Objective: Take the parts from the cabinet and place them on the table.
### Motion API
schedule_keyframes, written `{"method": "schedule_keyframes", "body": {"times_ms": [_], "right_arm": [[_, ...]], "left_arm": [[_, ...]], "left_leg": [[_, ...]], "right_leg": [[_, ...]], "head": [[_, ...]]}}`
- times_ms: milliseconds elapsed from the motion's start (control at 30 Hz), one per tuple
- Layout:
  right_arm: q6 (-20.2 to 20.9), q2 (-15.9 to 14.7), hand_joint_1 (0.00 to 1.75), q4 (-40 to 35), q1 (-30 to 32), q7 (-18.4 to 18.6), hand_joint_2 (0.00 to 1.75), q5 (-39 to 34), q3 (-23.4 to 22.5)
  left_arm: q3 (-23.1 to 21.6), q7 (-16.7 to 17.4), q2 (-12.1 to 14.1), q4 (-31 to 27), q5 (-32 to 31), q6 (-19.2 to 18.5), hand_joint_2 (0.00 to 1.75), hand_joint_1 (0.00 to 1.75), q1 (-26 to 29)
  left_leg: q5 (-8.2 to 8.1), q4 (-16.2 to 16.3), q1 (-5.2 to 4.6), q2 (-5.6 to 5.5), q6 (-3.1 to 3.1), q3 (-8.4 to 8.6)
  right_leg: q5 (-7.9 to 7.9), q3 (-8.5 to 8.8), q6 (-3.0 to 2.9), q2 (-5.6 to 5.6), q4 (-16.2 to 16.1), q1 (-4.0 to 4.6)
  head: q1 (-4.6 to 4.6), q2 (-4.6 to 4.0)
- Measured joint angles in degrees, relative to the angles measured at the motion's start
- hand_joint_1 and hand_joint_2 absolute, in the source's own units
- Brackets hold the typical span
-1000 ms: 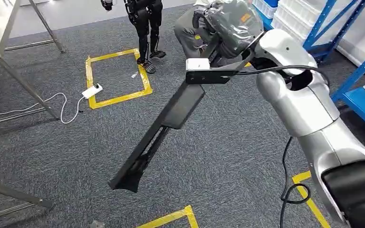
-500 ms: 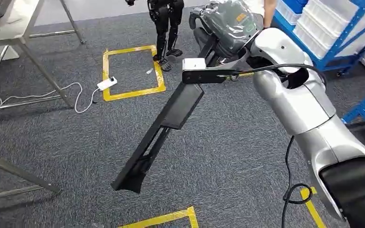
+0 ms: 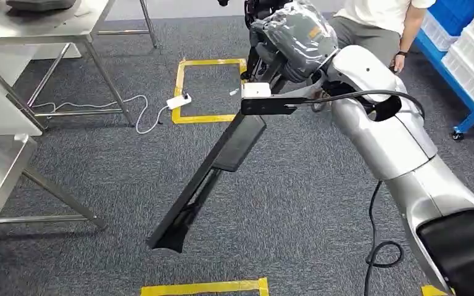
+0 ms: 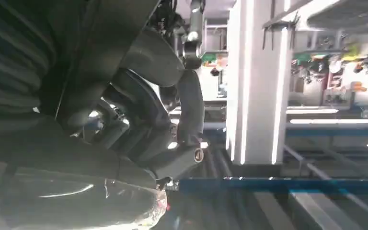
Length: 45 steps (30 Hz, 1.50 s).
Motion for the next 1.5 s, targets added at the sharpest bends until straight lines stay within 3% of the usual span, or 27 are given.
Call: {"method": "schedule_keyframes", "body": {"times_ms": [67,167,233,267,300,367,400,433,567,600,667,767,800,833,900,933,967,1067,1100,1133,1200,1267,1300,1367,1433,1467,1500], "right_arm": [[-0.02,0.26,1.69,0.13,-0.17,0.00,1.75,0.13,0.02],[-0.11,0.94,1.69,0.17,-0.71,-0.02,1.75,0.17,0.09],[-0.11,1.05,1.69,0.33,-0.68,-0.02,1.75,0.20,0.20],[-0.11,1.14,1.69,0.46,-0.64,-0.02,1.75,0.20,0.35],[-0.11,1.25,1.69,0.59,-0.62,-0.02,1.75,0.20,0.46],[-0.22,1.44,1.69,0.66,-0.66,-0.06,1.75,0.33,0.61],[-0.37,1.51,1.69,0.68,-0.73,-0.06,1.75,0.46,0.61],[-0.50,1.51,1.69,0.74,-0.83,-0.07,1.75,0.55,0.61],[-1.05,1.66,1.69,1.33,-1.03,-0.11,1.75,0.83,0.87],[-1.07,1.73,1.69,1.38,-1.04,-0.11,1.75,0.83,0.85],[-1.14,1.44,1.69,1.57,-1.29,-0.13,1.75,0.79,0.85],[-1.14,1.07,1.69,2.06,-0.88,-0.13,1.75,0.83,0.94],[-1.14,1.05,1.69,2.18,-0.72,-0.13,1.75,0.83,0.98],[-1.14,1.05,1.69,2.25,-0.70,-0.15,1.75,0.83,1.01],[-1.16,0.98,1.69,2.29,-0.86,-0.15,1.75,0.83,0.98],[-1.16,0.88,1.69,2.36,-0.92,-0.13,1.75,0.83,0.98],[-1.22,0.94,1.69,2.49,-0.97,-0.18,1.75,0.76,1.09],[-1.44,1.29,1.69,2.69,-0.92,-0.33,1.75,0.70,1.27],[-1.57,1.38,1.69,2.73,-1.00,-0.33,1.75,0.68,1.29],[-1.72,1.74,1.69,2.73,-1.01,-0.35,1.75,0.68,1.31],[-2.21,1.97,1.69,2.78,-1.01,-0.39,1.75,0.68,1.33],[-2.23,2.10,1.69,3.10,-0.80,-0.39,1.75,0.81,1.55],[-2.34,2.12,1.69,3.19,-0.60,-0.39,1.75,0.87,1.71],[-2.80,2.36,1.69,3.43,-0.25,-0.39,1.75,1.05,1.97],[-3.19,2.49,1.69,3.50,-0.29,-0.39,1.75,1.22,2.03],[-3.34,2.51,1.69,3.50,-0.31,-0.37,1.75,1.31,2.03],[-3.43,2.38,1.69,3.54,-0.35,-0.37,1.75,1.40,2.03]], "left_arm": [[0.02,0.04,0.02,0.02,0.00,0.02,1.75,0.00,0.39],[0.07,0.07,0.04,0.04,0.00,0.07,1.75,0.00,0.34],[0.07,0.07,0.00,0.04,0.00,0.07,1.75,0.00,0.25],[0.09,0.07,-0.07,0.04,0.00,0.04,1.75,0.00,0.32],[0.07,0.07,-0.07,0.04,0.00,0.04,1.75,0.00,0.40],[0.09,0.07,-0.04,0.04,0.00,0.07,1.75,0.00,0.38],[0.09,0.07,-0.04,0.04,0.00,0.09,1.75,0.00,0.34],[0.09,0.07,-0.02,0.04,0.00,0.13,1.75,0.00,0.27],[0.22,-0.11,0.02,0.04,-0.04,0.17,1.75,0.00,0.27],[0.22,-0.33,-0.02,0.04,-0.02,0.11,1.75,0.00,0.35],[0.22,-0.63,-0.02,0.04,0.02,0.00,1.75,0.00,0.30],[0.22,-0.72,-0.07,0.04,0.02,-0.07,1.75,0.00,0.15],[0.22,-0.74,-0.09,0.04,0.02,-0.09,1.75,0.00,0.18],[0.24,-0.76,-0.13,0.04,0.02,-0.09,1.75,0.00,0.31],[0.22,-0.79,-0.22,0.07,0.02,-0.09,1.75,0.00,0.42],[0.24,-0.81,-0.20,0.07,0.02,-0.09,1.75,0.00,0.42],[0.26,-0.90,-0.11,0.07,0.02,-0.07,1.75,0.00,0.36],[0.28,-1.60,-0.15,0.07,0.22,0.02,1.75,0.00,0.64],[0.35,-1.62,-0.07,0.09,0.28,0.09,1.75,0.00,0.77],[0.35,-1.64,-0.15,0.11,0.33,0.15,1.75,0.00,0.88],[0.37,-1.51,-0.17,0.13,0.35,0.28,1.75,0.00,0.67],[0.44,-1.42,-0.28,0.15,0.37,0.52,1.75,0.00,0.64],[0.50,-1.31,-0.33,0.18,0.37,0.52,1.75,0.00,0.70],[0.70,-1.22,-0.33,0.22,0.37,0.52,1.75,0.00,0.75],[0.79,-1.22,-0.33,0.22,0.37,0.55,1.75,0.00,0.69],[0.81,-1.18,-0.33,0.22,0.37,0.55,1.75,0.00,0.60],[0.85,-1.16,-0.35,0.22,0.37,0.55,1.75,0.00,0.59]], "left_leg": [[0.11,-0.18,0.31,-0.64,-0.59,-0.17],[-3.73,6.09,0.21,4.95,-1.22,-3.04],[-7.40,14.77,0.33,6.01,-1.40,-7.52],[-7.86,17.24,0.33,6.09,-1.37,-9.00],[-7.10,16.92,0.32,6.10,-1.22,-8.99],[-2.89,9.52,0.18,6.46,-0.60,-5.14],[-0.72,4.04,-0.15,8.02,-0.05,-1.96],[-0.77,0.96,-0.68,10.51,0.38,-0.33],[-0.59,0.25,-1.34,8.01,1.18,-0.14],[0.04,-0.87,-0.58,7.50,1.77,0.77],[0.40,-1.37,-0.62,6.76,2.33,1.28],[0.40,-1.35,-0.50,4.53,2.36,1.27],[0.40,-1.29,-0.44,3.79,2.34,1.27],[0.37,-1.19,-0.37,3.05,2.26,1.27],[0.05,-0.62,-0.08,1.62,1.76,1.25],[-0.19,-0.23,-0.06,1.07,1.35,0.98],[-0.45,0.14,-0.37,0.58,0.88,0.47],[0.09,-0.25,0.20,-0.45,-0.12,0.17],[-0.08,-0.08,0.24,-0.68,-0.40,-0.09],[-0.94,1.12,-0.01,2.16,-0.59,-0.43],[-4.75,7.79,0.16,5.22,-1.05,-3.64],[-7.95,15.96,0.24,6.00,-1.17,-7.96],[-7.87,17.26,0.24,6.06,-1.16,-8.75],[-4.41,12.01,0.22,6.31,-0.79,-6.20],[-0.54,2.45,0.02,8.32,-0.15,-0.70],[-1.17,0.71,-0.67,9.93,0.03,0.18],[-0.99,0.58,-0.68,8.94,0.38,0.16]], "right_leg": [[0.23,0.09,-0.83,-0.82,-0.13,0.15],[0.21,0.36,-2.12,-2.04,-0.31,0.10],[0.01,0.42,-2.42,-3.13,-0.31,0.62],[-0.04,0.42,-2.50,-3.64,-0.31,0.80],[-0.09,0.45,-2.55,-4.15,-0.30,0.95],[-0.25,0.65,-2.70,-5.19,-0.30,1.22],[-0.37,0.84,-2.82,-5.68,-0.30,1.33],[-0.55,0.93,-2.64,-6.05,-0.31,1.52],[-0.94,1.44,-1.84,-7.92,-0.78,1.81],[-1.35,1.01,-1.49,-7.80,-0.56,2.25],[-3.62,-0.62,-1.84,-3.93,4.29,1.64],[-7.39,-7.01,-1.66,-2.53,16.22,1.09],[-7.01,-7.52,-1.23,-2.49,16.50,0.92],[-5.53,-6.71,-0.53,-2.46,14.03,0.69],[-0.91,-2.04,1.03,-1.69,3.68,-0.03],[0.30,-0.44,1.49,0.14,-0.18,-0.62],[0.33,0.14,0.98,0.79,-0.09,-0.16],[0.57,-0.23,-0.45,-0.48,-0.10,0.46],[0.92,-0.07,-1.04,-1.12,-0.50,-0.13],[0.97,0.12,-1.36,-1.52,-0.65,-0.05],[0.82,0.17,-2.01,-2.33,-0.65,0.25],[0.68,0.15,-2.20,-3.51,-0.63,0.61],[0.61,0.17,-2.28,-4.08,-0.63,0.73],[0.49,0.23,-2.40,-5.21,-0.63,0.93],[0.38,0.37,-2.41,-6.10,-0.63,1.10],[0.18,0.30,-2.10,-6.39,-0.54,1.62],[0.06,0.31,-1.87,-6.69,-0.65,1.64]], "head": [[0.11,0.00],[-0.55,0.00],[-0.55,0.00],[-0.55,0.00],[-0.55,0.00],[-0.55,0.00],[-0.57,0.00],[-0.57,0.00],[-0.50,0.00],[-0.39,0.00],[-0.41,0.00],[-0.09,0.00],[-0.11,0.00],[-0.06,0.00],[-0.09,0.00],[0.11,0.00],[0.20,0.00],[0.00,0.00],[-0.07,0.00],[-0.15,0.00],[-0.68,0.00],[-0.70,0.00],[-0.65,0.00],[-0.68,0.00],[-0.70,0.00],[-0.68,0.00],[-0.44,0.00]]}}
